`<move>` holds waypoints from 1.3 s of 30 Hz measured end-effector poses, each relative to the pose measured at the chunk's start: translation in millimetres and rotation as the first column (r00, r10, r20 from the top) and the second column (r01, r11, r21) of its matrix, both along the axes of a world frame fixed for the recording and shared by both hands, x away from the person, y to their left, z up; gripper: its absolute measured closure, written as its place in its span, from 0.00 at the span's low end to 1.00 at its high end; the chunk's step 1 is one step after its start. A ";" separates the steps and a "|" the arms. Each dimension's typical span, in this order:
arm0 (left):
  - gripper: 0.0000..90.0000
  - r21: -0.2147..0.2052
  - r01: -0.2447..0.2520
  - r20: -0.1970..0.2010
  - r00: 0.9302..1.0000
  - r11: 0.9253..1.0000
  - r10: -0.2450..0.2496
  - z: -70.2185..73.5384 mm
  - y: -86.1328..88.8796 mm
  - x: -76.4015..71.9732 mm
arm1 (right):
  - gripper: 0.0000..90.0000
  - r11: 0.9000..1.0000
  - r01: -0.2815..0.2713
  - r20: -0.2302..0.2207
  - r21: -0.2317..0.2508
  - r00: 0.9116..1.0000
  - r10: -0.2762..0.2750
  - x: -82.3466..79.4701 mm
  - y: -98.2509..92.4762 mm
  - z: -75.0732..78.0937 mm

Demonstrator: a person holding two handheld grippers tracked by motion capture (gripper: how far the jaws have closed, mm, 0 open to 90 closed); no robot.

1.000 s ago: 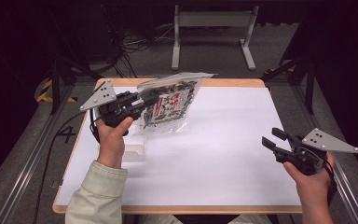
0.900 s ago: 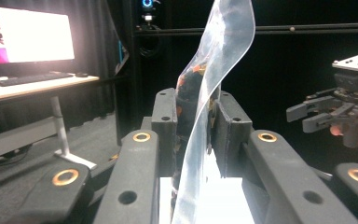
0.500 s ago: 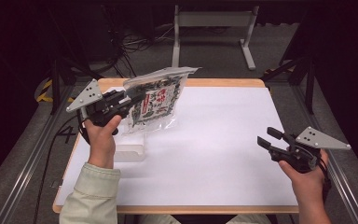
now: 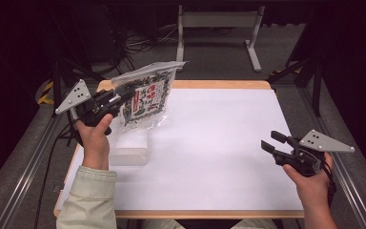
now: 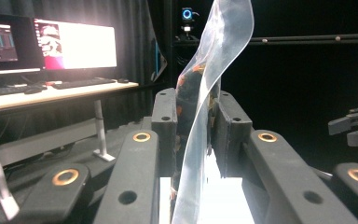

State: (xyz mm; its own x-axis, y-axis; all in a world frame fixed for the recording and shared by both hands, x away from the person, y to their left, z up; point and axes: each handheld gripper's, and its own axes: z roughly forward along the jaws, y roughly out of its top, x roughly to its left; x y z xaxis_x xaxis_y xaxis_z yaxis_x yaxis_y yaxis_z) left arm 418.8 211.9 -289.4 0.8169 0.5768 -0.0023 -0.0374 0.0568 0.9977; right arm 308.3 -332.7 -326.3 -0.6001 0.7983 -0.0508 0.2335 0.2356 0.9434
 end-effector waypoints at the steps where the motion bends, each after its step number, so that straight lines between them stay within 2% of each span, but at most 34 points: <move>1: 0.81 -0.002 -0.003 0.001 1.000 1.000 0.003 -0.5 1.3 0.5 | 0.55 1.000 0.001 0.000 -0.001 1.000 -0.001 -0.1 -0.2 0.0; 8: 0.81 -0.010 -0.016 0.003 1.000 1.000 0.016 -1.9 10.4 1.0 | 0.54 1.000 -0.003 -0.005 -0.001 1.000 0.003 0.9 0.4 -1.1; 20: 0.81 -0.025 -0.093 -0.012 0.996 0.995 0.093 -9.1 26.9 1.8 | 0.54 1.000 -0.024 -0.012 -0.005 1.000 0.024 4.5 6.5 -2.6; 23: 0.81 -0.020 -0.090 -0.021 0.996 0.996 0.090 -11.9 26.6 3.7 | 0.54 1.000 -0.030 -0.012 -0.005 0.999 0.030 5.3 7.3 -2.9; 25: 0.81 -0.007 -0.104 -0.018 0.994 0.995 0.103 -12.9 25.1 4.4 | 0.54 0.999 -0.032 -0.011 -0.006 0.999 0.032 5.7 8.2 -2.8; 30: 0.81 -0.009 -0.127 -0.009 0.992 0.992 0.127 -15.4 26.7 5.7 | 0.54 0.999 -0.037 -0.012 -0.012 0.999 0.037 6.2 9.7 -3.1; 33: 0.81 -0.018 -0.131 -0.017 0.991 0.991 0.130 -18.0 27.7 7.4 | 0.54 0.999 -0.039 -0.014 -0.011 0.999 0.039 6.6 10.2 -3.7; 39: 0.81 -0.019 -0.163 -0.040 0.986 0.986 0.163 -23.7 29.7 10.1 | 0.54 0.999 -0.050 -0.019 -0.016 0.999 0.049 7.0 11.9 -4.1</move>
